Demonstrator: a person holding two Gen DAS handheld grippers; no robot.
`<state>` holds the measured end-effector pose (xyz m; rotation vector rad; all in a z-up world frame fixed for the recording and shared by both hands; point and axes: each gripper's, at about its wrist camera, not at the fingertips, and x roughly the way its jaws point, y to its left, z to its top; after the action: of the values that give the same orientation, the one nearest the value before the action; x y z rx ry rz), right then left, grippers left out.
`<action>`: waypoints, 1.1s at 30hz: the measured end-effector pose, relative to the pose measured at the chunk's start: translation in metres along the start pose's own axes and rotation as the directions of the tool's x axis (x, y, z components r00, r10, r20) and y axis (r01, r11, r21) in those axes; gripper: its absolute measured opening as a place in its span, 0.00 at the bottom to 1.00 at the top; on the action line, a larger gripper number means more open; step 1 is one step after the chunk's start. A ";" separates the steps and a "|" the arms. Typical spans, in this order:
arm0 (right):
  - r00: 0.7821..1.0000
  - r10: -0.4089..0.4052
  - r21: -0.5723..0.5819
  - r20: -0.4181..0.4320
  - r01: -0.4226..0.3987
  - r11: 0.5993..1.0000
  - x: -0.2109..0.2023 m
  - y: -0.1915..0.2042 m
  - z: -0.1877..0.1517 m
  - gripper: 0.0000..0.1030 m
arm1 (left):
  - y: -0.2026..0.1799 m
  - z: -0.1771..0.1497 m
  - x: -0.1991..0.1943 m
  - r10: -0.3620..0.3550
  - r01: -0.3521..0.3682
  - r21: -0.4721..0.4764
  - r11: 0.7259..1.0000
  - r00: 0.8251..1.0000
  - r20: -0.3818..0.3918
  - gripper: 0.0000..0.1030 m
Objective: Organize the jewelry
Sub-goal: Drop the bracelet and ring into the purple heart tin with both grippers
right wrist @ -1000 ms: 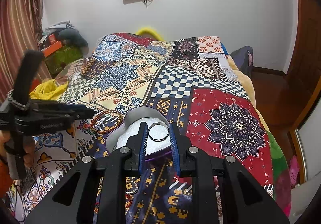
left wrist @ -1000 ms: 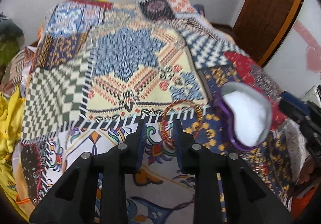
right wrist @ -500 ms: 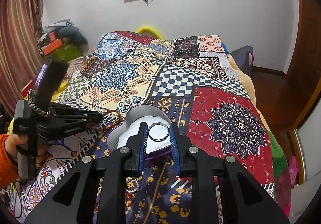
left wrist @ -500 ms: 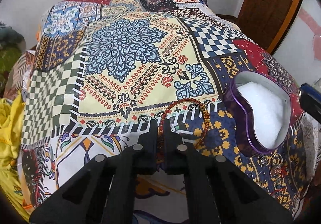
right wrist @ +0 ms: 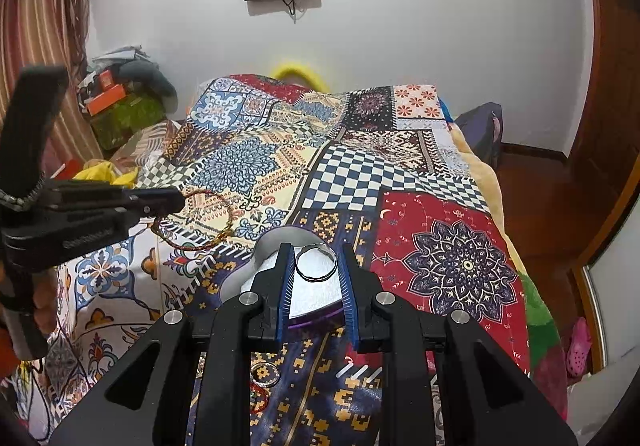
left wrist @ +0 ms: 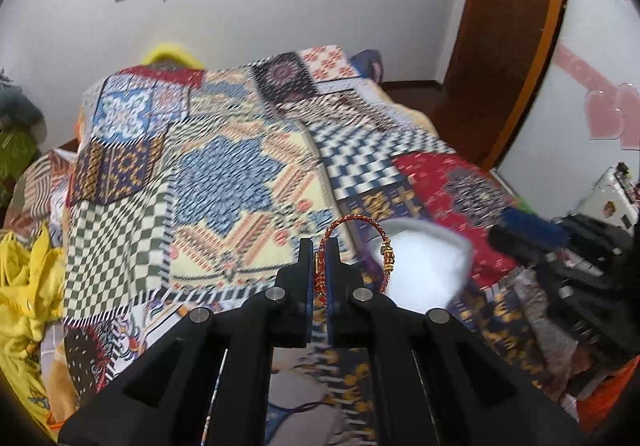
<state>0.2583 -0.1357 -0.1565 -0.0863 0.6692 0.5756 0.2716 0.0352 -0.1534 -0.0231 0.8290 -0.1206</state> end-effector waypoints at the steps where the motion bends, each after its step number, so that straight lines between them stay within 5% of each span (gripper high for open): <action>1: 1.000 0.000 -0.001 0.003 0.000 1.000 0.000 0.001 0.001 0.20 | -0.004 0.002 0.000 -0.014 0.014 0.004 1.000 1.000 0.001 0.03; 17: 0.995 0.051 0.011 -0.085 -0.050 0.999 0.029 -0.004 -0.003 0.20 | -0.037 -0.005 0.054 -0.119 0.121 0.014 0.993 0.987 -0.104 0.03; 33: 0.982 0.072 0.020 -0.174 -0.069 0.997 0.045 -0.003 -0.006 0.20 | -0.031 -0.012 0.048 -0.107 0.111 0.028 0.993 0.988 -0.114 0.07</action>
<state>0.2845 -0.1182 -0.1891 -0.1018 0.8496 0.6364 0.2920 -0.0009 -0.1948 -0.0299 0.9383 -0.2406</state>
